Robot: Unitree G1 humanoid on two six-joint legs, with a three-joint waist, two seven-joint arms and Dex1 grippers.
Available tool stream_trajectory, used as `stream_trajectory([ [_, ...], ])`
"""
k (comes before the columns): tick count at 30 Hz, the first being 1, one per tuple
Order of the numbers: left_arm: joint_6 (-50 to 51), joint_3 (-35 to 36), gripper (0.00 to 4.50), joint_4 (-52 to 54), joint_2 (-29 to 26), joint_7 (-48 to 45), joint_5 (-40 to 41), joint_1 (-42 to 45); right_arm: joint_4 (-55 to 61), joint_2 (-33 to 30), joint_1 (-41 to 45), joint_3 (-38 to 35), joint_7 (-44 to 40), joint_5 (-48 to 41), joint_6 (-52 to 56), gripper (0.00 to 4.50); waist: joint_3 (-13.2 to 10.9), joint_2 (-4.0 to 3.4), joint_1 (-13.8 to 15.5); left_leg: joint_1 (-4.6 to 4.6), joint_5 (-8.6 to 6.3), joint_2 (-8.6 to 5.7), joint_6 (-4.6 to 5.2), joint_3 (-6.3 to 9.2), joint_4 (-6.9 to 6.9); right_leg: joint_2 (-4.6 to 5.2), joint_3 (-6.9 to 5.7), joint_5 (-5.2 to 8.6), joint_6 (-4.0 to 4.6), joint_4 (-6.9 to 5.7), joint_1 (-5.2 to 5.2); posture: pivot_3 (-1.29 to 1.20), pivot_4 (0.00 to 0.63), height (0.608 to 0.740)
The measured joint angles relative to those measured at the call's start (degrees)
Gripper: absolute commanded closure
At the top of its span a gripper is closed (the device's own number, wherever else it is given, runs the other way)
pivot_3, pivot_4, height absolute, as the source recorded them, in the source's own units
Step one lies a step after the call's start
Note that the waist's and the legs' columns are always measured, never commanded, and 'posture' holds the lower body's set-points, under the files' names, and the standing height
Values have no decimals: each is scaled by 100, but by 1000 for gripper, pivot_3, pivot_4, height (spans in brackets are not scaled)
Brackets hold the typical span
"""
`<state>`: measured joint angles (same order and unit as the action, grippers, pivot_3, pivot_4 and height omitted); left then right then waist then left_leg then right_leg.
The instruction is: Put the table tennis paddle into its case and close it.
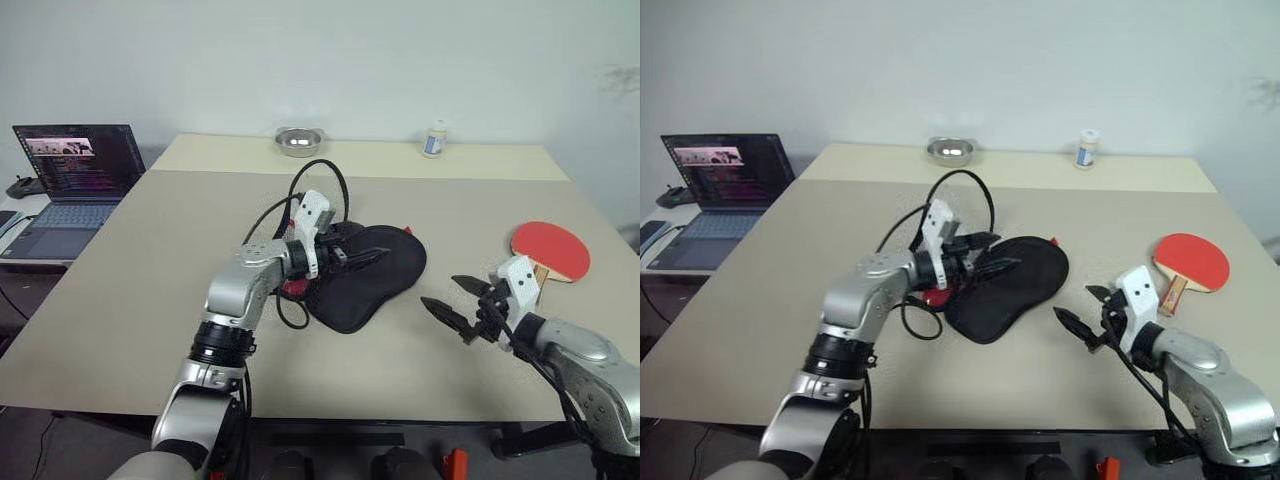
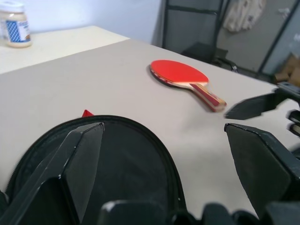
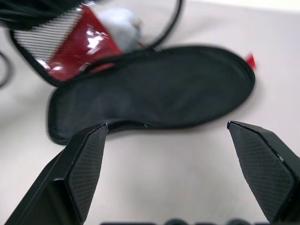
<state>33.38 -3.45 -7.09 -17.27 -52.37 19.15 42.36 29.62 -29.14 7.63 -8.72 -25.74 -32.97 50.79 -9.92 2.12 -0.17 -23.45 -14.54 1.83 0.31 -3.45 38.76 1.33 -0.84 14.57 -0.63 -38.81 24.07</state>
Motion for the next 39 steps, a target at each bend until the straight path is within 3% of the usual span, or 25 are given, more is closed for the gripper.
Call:
stream_trajectory([
  [6, -102, 131, 11, -91, -443, -190, 44, 2, 15, 483, 328, 335, 482, -199, 547, 0, 0, -1, -1, 0, 0, -3, 1, -2, 0, -3, 0, 4, -5, 0, 0, 0, 150, 740],
  [11, -276, 210, 11, -304, -937, -835, 248, -14, -651, 1110, 778, 794, 952, 29, 687, 0, -2, -2, -14, -2, 0, -2, 1, -2, -2, -4, -2, -3, 9, -2, 5, 0, 150, 740],
  [17, -284, 282, 11, -413, -1548, -1641, 440, -410, -1274, 1562, 1011, 840, 1372, 261, 876, 0, -2, -3, -19, -6, -1, -1, 1, -4, -4, -2, -2, -6, 19, 4, 7, 0, 150, 740],
  [24, -399, 261, 11, -243, -2039, -2206, 510, -867, -1171, 1782, 1122, 769, 1460, 169, 1302, 0, -2, -3, -30, -5, -1, 8, 1, -3, -5, 9, -4, -3, 21, 3, 9, 0, 150, 740],
  [30, -467, 164, 11, -70, -2065, -2190, 500, -1003, -1293, 2321, 1264, 678, 1485, -24, 1438, 0, -2, -3, -31, -6, -1, 8, 1, -2, -5, 9, -6, 0, 16, 0, 9, 0, 150, 740],
  [34, -467, 144, 0, -22, -2021, -2123, 503, -986, -1684, 2507, 1638, 663, 1506, 39, 1260, 896, -2, -4, -39, -6, -1, 9, 1, -1, -6, 7, -8, 0, 18, 0, 10, 0, 150, 740],
  [39, -454, 126, 0, 58, -1934, -2067, 518, -924, -2093, 2420, 1794, 665, 1547, 266, 1065, 2730, -3, -5, -37, -12, -1, 4, 1, -2, -6, 7, -8, -2, 21, 6, 11, 0, 150, 740],
])
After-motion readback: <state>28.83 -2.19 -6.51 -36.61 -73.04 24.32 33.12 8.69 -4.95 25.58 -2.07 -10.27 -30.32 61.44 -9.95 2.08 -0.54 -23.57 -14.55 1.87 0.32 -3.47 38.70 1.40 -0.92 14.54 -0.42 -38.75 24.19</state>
